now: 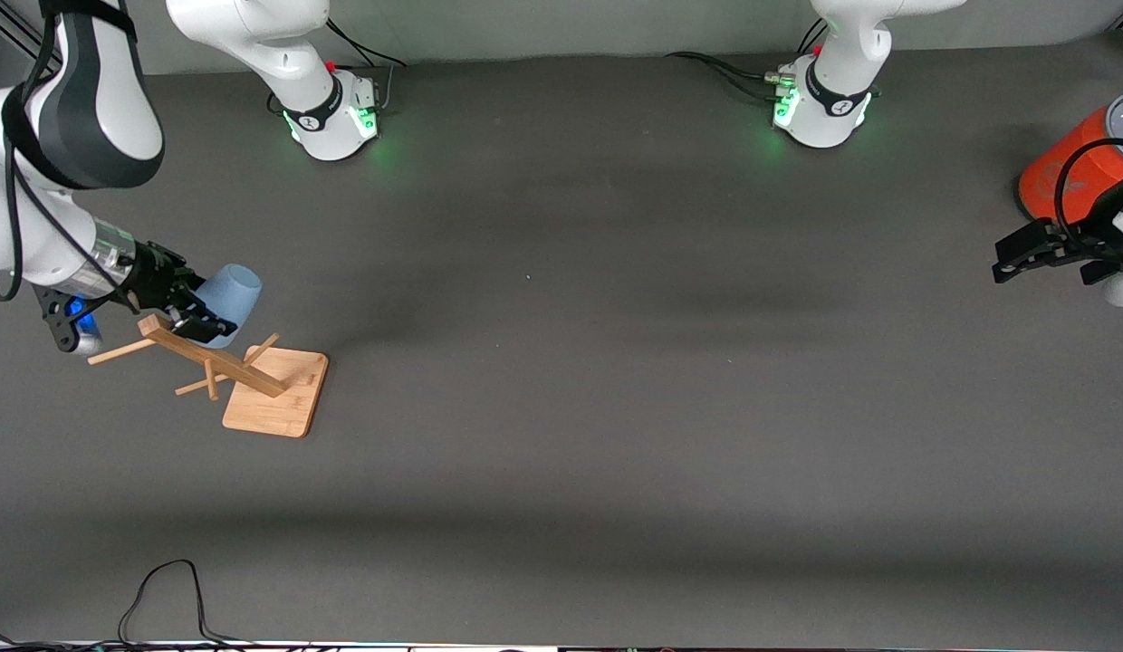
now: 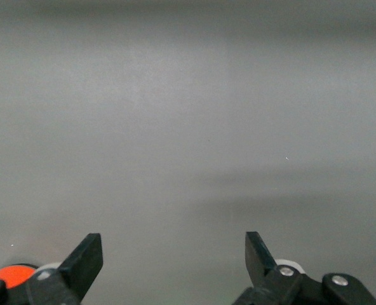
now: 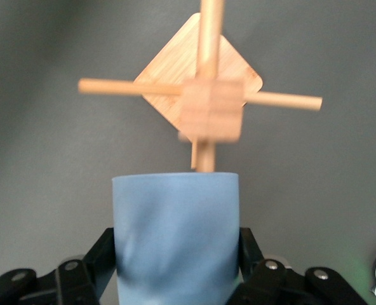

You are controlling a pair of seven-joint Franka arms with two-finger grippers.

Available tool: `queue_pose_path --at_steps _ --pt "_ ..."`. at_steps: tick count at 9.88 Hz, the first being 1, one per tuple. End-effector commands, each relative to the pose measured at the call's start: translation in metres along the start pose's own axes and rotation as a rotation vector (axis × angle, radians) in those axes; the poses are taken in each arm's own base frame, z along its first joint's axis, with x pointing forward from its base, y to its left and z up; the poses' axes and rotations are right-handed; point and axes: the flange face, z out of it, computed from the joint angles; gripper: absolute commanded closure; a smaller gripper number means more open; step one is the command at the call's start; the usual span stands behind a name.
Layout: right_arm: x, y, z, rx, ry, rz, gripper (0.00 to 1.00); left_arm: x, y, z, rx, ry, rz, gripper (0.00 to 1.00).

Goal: Rotate and upright cup with both arms
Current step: 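Carry the blue cup with the right gripper toward the table middle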

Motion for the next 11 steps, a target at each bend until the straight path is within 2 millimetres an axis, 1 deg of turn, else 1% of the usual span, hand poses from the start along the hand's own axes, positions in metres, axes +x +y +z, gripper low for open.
queue_pose_path --at_steps 1,2,3,4,5,6,8,9,10,11 --pt "-0.034 -0.008 -0.036 0.009 -0.004 -0.049 0.34 0.003 0.000 -0.005 0.007 0.013 0.013 0.00" --pt "-0.049 -0.013 -0.049 0.004 -0.008 -0.075 0.34 0.003 -0.001 -0.004 0.007 0.012 0.013 0.00" --pt "-0.068 -0.019 -0.058 -0.003 -0.011 -0.090 0.34 0.003 -0.001 -0.004 0.007 0.012 0.013 0.00" --pt "-0.084 -0.026 -0.061 0.000 -0.008 -0.090 0.34 0.003 -0.001 -0.004 0.007 0.012 0.013 0.00" --pt "-0.108 -0.036 -0.059 -0.006 -0.001 -0.068 0.34 0.003 -0.002 -0.004 0.007 0.012 0.011 0.00" --pt "-0.132 -0.046 -0.056 -0.013 0.006 -0.039 0.34 0.003 -0.001 -0.004 0.006 0.012 0.011 0.00" --pt "-0.195 -0.079 -0.046 -0.015 0.014 -0.004 0.38 0.003 -0.002 -0.002 0.005 0.009 0.010 0.00" --pt "-0.223 -0.098 -0.035 -0.019 0.019 0.019 0.40 0.004 -0.004 -0.001 0.007 0.005 0.007 0.00" --pt "-0.257 -0.119 -0.024 -0.014 0.026 0.068 0.41 0.004 -0.006 -0.001 0.005 0.005 0.004 0.00" --pt "-0.286 -0.136 -0.011 -0.011 0.031 0.116 0.41 0.004 -0.008 0.000 0.005 0.004 0.001 0.00"
